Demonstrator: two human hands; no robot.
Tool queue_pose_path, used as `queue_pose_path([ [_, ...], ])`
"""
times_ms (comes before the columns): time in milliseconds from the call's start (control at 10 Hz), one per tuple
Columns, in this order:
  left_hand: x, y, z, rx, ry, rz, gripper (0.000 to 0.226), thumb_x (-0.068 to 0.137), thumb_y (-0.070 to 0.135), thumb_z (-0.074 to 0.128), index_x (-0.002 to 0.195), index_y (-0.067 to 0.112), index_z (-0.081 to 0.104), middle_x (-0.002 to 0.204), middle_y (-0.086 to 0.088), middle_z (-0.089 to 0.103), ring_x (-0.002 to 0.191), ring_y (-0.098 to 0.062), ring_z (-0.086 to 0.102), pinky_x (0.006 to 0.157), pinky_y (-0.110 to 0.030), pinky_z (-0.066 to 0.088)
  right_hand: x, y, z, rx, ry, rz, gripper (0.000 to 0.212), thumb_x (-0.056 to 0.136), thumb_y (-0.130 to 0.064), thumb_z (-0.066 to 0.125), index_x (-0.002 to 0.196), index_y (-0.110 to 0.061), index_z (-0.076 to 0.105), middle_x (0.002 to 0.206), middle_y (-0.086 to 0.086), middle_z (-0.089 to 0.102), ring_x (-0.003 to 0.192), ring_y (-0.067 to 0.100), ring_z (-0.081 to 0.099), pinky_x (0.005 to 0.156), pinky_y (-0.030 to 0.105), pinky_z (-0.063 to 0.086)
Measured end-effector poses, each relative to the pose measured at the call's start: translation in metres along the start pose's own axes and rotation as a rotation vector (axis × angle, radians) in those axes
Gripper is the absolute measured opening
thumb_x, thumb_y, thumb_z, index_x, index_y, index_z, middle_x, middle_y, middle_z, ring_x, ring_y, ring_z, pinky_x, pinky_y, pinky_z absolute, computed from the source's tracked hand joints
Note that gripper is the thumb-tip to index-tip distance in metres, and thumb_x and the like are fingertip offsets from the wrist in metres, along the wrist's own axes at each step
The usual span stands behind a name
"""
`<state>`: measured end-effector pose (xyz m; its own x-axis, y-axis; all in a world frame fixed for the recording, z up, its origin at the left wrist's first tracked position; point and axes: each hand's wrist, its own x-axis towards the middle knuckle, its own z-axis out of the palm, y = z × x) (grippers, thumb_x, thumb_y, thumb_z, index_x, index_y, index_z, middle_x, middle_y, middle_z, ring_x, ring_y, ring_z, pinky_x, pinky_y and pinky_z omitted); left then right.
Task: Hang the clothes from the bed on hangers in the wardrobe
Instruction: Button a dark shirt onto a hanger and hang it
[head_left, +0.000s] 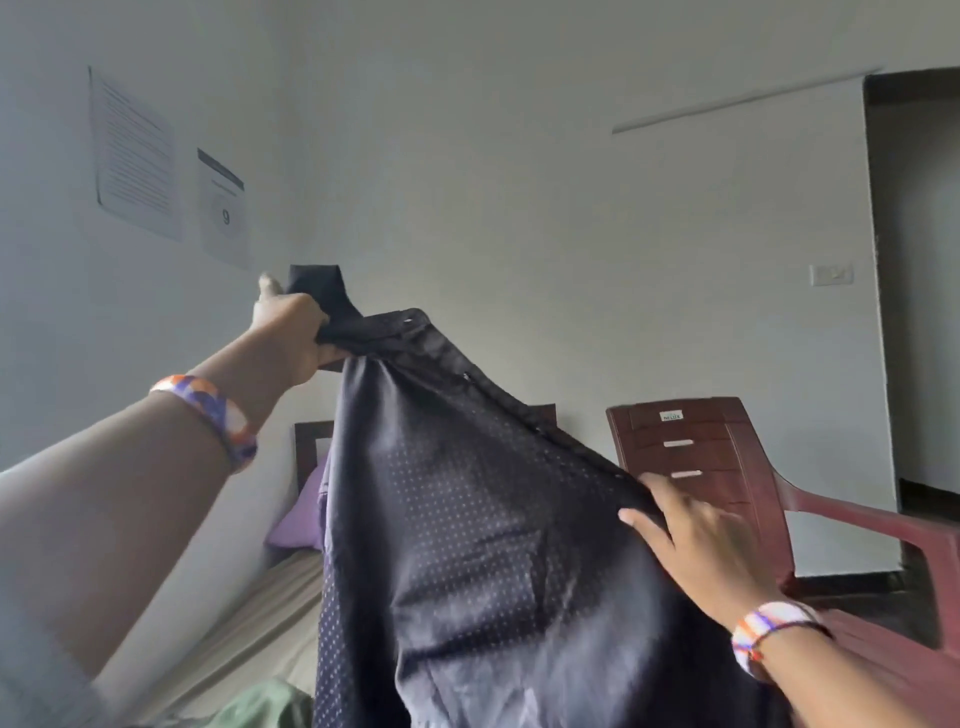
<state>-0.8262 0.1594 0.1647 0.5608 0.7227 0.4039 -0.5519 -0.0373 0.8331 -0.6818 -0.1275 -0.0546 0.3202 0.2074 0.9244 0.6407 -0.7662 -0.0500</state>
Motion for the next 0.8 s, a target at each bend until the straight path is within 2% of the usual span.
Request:
queue_pose_path([
  [100,-0.004,-0.017,-0.024,0.134,0.026,-0.034,0.061,0.091,-0.014,0.031,0.143,0.017,0.032,0.088,-0.003,0.046,0.082,-0.023,0.053,0.043,-0.03,0.055,-0.053,0.02,0.007,-0.268,-0.446,0.148,0.037,0.079,-0.035,0.069,0.114,-0.025,0.059,0.075,-0.002,0.07,0.069,0.02,0.07,0.052,0.033,0.053],
  [200,-0.023,-0.041,-0.041,0.251,0.054,-0.09,0.045,0.095,-0.012,0.032,0.139,-0.008,0.031,0.125,-0.026,0.048,0.084,-0.029,0.054,0.067,-0.006,0.051,-0.104,0.037,0.02,-0.202,-0.605,0.476,0.031,0.087,-0.027,0.056,0.117,-0.032,0.058,0.102,-0.007,0.066,0.099,0.019,0.065,0.075,0.032,0.052],
  [300,-0.038,-0.074,-0.063,0.191,0.164,-0.199,0.041,0.101,0.008,0.031,0.137,-0.013,0.031,0.144,-0.026,0.035,0.13,-0.03,0.038,0.062,-0.003,0.042,-0.11,0.041,0.028,-0.023,-0.46,0.761,0.031,0.081,-0.009,0.057,0.107,-0.024,0.066,0.104,0.008,0.063,0.098,0.032,0.062,0.072,0.036,0.05],
  [400,0.01,-0.169,-0.152,0.538,0.255,-0.192,0.061,0.095,0.054,0.025,0.134,0.014,0.05,0.138,-0.001,0.051,0.133,-0.011,0.036,0.1,-0.009,0.025,-0.097,0.041,0.029,0.067,-0.274,0.801,0.036,0.078,0.002,0.055,0.107,-0.019,0.064,0.11,0.013,0.056,0.098,0.038,0.057,0.071,0.037,0.043],
  [500,-0.041,-0.207,-0.185,0.358,0.101,-0.431,0.042,0.099,0.036,0.032,0.128,0.011,0.05,0.129,-0.013,0.054,0.117,-0.022,0.049,0.081,-0.01,0.042,-0.101,0.049,0.038,0.019,-0.782,0.668,0.066,0.084,-0.007,0.061,0.143,-0.014,0.032,0.135,0.023,0.04,0.123,0.04,0.044,0.093,0.038,0.039],
  [600,-0.129,-0.253,-0.203,0.198,0.168,-0.788,0.02,0.098,0.035,0.039,0.101,0.019,0.051,0.106,-0.012,0.057,0.089,-0.025,0.051,0.079,-0.028,0.045,-0.14,0.045,0.044,-0.208,-1.326,0.632,0.12,0.079,-0.032,0.071,0.143,-0.017,-0.029,0.15,0.027,0.014,0.137,0.038,0.028,0.109,0.046,0.03],
  [700,-0.172,-0.28,-0.222,0.565,0.361,-0.756,0.041,0.09,0.031,0.056,0.123,0.007,0.05,0.137,-0.02,0.044,0.117,-0.032,0.048,0.088,-0.037,0.048,-0.179,0.019,0.044,-0.103,-1.247,0.546,0.118,0.08,-0.032,0.07,0.143,-0.021,-0.029,0.147,0.023,0.024,0.132,0.038,0.036,0.106,0.045,0.035],
  [800,-0.206,-0.29,-0.218,1.099,0.385,-0.534,0.085,0.082,0.033,0.068,0.142,-0.004,0.019,0.143,-0.029,0.027,0.131,-0.042,0.03,0.107,-0.045,0.027,-0.222,-0.023,0.044,-0.007,-1.053,0.413,0.086,0.086,-0.032,0.062,0.149,-0.018,0.005,0.14,0.014,0.038,0.127,0.034,0.042,0.098,0.041,0.04],
])
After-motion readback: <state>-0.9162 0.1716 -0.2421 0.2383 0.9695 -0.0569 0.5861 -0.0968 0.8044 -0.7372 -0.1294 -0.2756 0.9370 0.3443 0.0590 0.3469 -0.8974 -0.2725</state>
